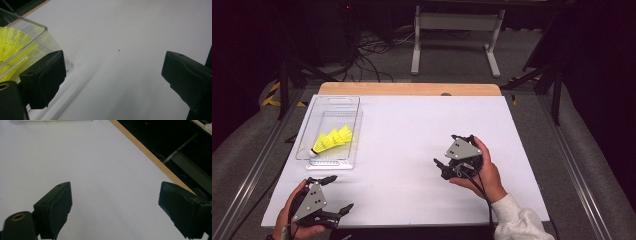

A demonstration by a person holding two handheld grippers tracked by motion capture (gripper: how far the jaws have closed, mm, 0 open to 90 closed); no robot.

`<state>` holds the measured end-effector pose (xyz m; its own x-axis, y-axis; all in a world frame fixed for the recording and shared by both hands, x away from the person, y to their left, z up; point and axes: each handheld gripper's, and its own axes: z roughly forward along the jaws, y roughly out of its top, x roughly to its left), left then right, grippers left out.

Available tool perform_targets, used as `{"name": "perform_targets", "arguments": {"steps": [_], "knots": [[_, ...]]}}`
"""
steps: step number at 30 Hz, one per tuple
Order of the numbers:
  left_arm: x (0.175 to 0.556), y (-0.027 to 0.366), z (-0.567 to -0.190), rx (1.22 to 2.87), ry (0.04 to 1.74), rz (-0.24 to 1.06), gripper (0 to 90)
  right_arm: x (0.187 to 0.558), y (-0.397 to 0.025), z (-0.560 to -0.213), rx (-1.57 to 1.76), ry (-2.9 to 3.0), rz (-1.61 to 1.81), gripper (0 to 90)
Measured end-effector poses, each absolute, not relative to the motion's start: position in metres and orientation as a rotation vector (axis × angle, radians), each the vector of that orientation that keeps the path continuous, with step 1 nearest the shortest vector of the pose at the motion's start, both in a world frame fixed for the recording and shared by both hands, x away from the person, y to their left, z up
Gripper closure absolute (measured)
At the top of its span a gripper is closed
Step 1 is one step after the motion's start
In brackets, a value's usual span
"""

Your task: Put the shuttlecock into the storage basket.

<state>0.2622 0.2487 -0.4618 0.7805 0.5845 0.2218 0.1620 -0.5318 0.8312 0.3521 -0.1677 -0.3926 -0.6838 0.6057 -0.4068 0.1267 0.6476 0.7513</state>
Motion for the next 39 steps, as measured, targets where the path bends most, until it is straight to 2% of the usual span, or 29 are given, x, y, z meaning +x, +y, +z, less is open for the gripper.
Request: {"name": "perform_targets", "arguments": {"steps": [17, 39], "knots": [[0.262, 0.249, -0.462, 2.095, 0.559, 0.613, 6.6, 0.335, -0.18, -0.411, 0.536, 2.217, 0.931, 12.4], [0.264, 0.248, -0.462, 2.098, 0.556, 0.613, 6.6, 0.315, -0.221, -0.425, 0.582, 2.132, 1.034, 8.9]]}}
